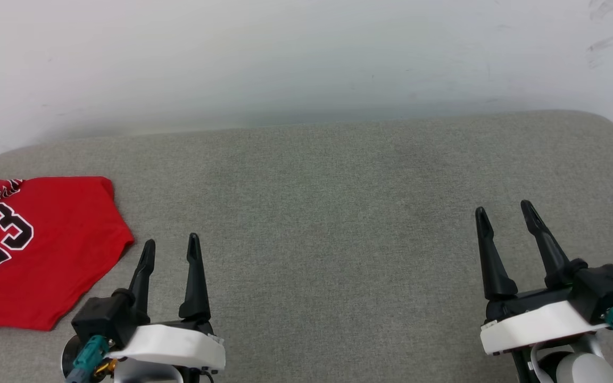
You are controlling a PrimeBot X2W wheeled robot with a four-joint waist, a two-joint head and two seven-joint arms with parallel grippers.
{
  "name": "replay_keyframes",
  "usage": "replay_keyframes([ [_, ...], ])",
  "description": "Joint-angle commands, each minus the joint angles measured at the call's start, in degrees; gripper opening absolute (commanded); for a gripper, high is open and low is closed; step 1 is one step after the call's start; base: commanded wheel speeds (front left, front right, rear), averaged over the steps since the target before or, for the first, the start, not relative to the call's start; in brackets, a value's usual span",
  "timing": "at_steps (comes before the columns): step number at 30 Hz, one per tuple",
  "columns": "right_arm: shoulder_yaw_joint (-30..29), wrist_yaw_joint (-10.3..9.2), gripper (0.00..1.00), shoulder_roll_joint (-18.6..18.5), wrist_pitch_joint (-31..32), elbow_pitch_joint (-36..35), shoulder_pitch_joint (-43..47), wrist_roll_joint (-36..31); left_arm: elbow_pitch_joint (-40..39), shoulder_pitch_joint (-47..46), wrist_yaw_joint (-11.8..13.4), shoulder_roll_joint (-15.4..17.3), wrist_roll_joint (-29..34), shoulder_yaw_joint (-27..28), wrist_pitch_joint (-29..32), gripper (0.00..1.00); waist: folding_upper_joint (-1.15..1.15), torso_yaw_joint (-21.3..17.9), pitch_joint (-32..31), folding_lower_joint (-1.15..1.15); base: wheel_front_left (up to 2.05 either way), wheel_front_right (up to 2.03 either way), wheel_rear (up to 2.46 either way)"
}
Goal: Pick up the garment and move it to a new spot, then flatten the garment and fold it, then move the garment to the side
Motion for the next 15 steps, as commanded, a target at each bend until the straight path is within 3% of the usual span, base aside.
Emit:
replay_keyframes([
  [1,0.08,0.10,1.00,0.04,-0.56,-0.17,0.24,-2.04,-0.33,-0.01,0.44,0.69,1.70,-0.77,-0.66,1.00,0.00,-0.07,-0.02,-0.01,0.00,0.00,0.00],
  [15,-0.42,0.06,1.00,0.06,-2.24,2.78,0.85,-5.39,0.59,0.30,0.48,2.20,7.53,-4.43,-2.38,1.00,0.00,-0.77,-0.06,-0.01,0.00,0.00,0.00],
])
